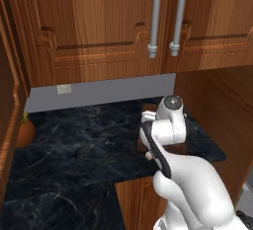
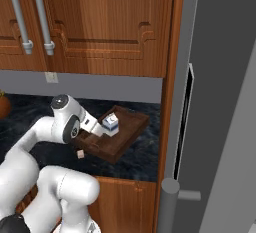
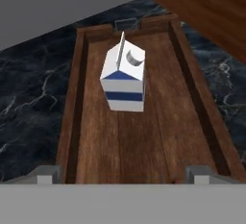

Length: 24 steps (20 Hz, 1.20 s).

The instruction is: Take out the milk from the fridge and place it on the tray on the counter. Then take the sugar cube near the tray and place it in the tray.

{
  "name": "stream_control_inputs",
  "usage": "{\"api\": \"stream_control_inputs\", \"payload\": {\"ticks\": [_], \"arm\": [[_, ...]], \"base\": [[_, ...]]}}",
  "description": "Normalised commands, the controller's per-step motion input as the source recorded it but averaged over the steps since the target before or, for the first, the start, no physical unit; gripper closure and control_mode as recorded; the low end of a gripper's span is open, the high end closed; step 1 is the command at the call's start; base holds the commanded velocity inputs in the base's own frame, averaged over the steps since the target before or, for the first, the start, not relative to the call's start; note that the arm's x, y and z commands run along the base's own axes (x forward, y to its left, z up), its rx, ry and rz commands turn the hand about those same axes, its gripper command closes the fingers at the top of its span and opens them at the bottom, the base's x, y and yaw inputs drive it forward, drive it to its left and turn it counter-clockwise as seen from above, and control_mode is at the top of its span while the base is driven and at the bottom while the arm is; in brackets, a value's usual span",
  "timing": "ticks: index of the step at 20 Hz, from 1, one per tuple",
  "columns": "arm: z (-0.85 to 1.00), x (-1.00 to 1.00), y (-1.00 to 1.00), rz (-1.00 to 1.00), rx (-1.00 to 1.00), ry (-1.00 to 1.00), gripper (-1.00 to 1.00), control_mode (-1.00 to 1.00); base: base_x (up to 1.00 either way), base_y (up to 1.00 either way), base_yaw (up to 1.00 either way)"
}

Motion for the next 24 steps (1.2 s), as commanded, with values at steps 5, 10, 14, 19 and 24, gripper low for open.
{"api": "stream_control_inputs", "payload": {"ticks": [5,10,14,19,24], "arm": [[0.43,-0.92,0.00,0.00,0.00,0.00,-1.00,-1.00],[0.32,-0.95,0.00,0.00,0.08,0.10,-1.00,-1.00],[0.01,-0.55,0.18,0.00,0.24,0.22,-1.00,-1.00],[-0.13,-0.19,0.30,0.00,0.09,0.07,-1.00,-1.00],[-0.30,0.00,0.41,0.00,0.00,0.00,-1.00,-1.00]], "base": [[0.00,0.00,0.00],[0.00,0.00,0.00],[0.00,0.00,0.00],[0.00,0.00,0.00],[0.00,0.00,0.00]]}}
